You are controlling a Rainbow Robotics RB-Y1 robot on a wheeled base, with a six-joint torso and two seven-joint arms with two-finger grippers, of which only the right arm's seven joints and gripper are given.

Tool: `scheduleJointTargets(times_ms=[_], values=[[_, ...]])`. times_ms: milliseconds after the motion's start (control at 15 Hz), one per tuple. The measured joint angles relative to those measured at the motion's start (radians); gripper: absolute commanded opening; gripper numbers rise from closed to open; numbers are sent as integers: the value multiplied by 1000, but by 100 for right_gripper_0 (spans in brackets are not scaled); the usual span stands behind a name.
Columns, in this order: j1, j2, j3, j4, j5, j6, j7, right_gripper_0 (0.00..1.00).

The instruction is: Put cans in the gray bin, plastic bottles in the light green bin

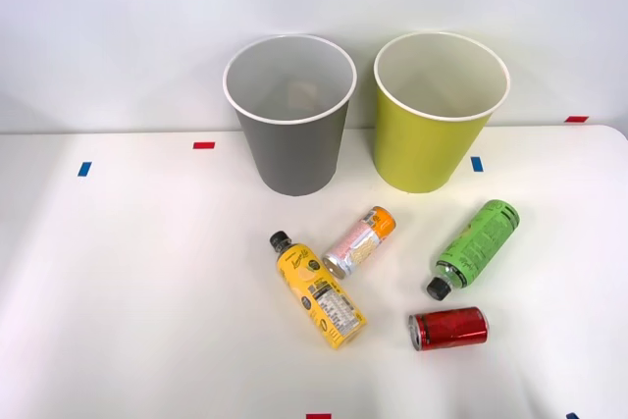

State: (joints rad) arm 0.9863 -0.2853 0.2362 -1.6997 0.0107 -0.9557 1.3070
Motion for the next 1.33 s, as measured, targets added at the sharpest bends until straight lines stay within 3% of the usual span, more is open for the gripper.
scheduleJointTargets(times_ms=[1333], values=[[0,0,0,0,0,0,0,84]])
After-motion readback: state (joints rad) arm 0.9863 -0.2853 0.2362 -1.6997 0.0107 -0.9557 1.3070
